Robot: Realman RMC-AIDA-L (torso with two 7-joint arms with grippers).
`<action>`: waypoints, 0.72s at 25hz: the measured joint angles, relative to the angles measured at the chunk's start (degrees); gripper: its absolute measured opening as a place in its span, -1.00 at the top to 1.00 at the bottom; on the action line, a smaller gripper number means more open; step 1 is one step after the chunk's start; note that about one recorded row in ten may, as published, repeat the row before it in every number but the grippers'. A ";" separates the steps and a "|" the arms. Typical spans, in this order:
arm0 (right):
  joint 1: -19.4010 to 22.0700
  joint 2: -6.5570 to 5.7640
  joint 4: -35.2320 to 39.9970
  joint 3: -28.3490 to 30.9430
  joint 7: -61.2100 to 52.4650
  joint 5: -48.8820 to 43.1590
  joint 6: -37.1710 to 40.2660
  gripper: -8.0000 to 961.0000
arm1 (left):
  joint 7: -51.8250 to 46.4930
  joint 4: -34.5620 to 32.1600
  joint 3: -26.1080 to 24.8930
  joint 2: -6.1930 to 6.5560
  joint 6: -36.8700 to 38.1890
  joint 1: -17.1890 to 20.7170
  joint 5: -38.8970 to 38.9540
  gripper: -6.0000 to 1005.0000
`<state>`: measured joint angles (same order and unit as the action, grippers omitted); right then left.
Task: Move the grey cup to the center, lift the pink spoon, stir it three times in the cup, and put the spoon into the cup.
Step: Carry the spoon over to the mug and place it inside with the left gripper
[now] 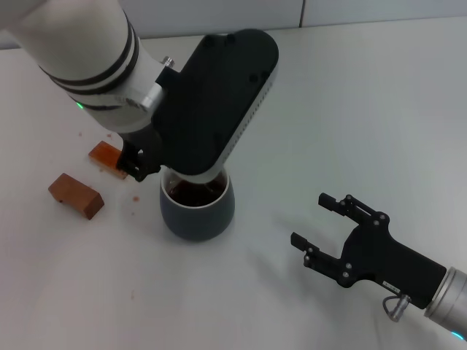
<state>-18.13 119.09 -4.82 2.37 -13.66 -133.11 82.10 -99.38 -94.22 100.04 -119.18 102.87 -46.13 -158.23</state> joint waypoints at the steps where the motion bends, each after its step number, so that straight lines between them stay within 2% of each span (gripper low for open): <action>1: 0.01 0.00 0.04 0.00 0.01 0.00 0.04 -0.58 | -0.14 -0.85 0.35 0.00 0.94 0.34 0.67 0.51; 11: -0.38 0.00 0.11 0.00 0.04 0.00 0.08 -0.58 | -0.96 -2.69 0.25 0.05 4.97 2.05 -1.50 0.50; 18: -0.41 0.00 0.17 0.00 0.12 -0.05 -0.05 -0.58 | -1.23 -2.32 -0.82 0.00 3.62 0.98 -2.07 0.50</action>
<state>-18.54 119.09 -4.66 2.37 -13.54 -133.16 82.06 -100.60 -96.54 99.23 -119.18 106.49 -45.15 -160.30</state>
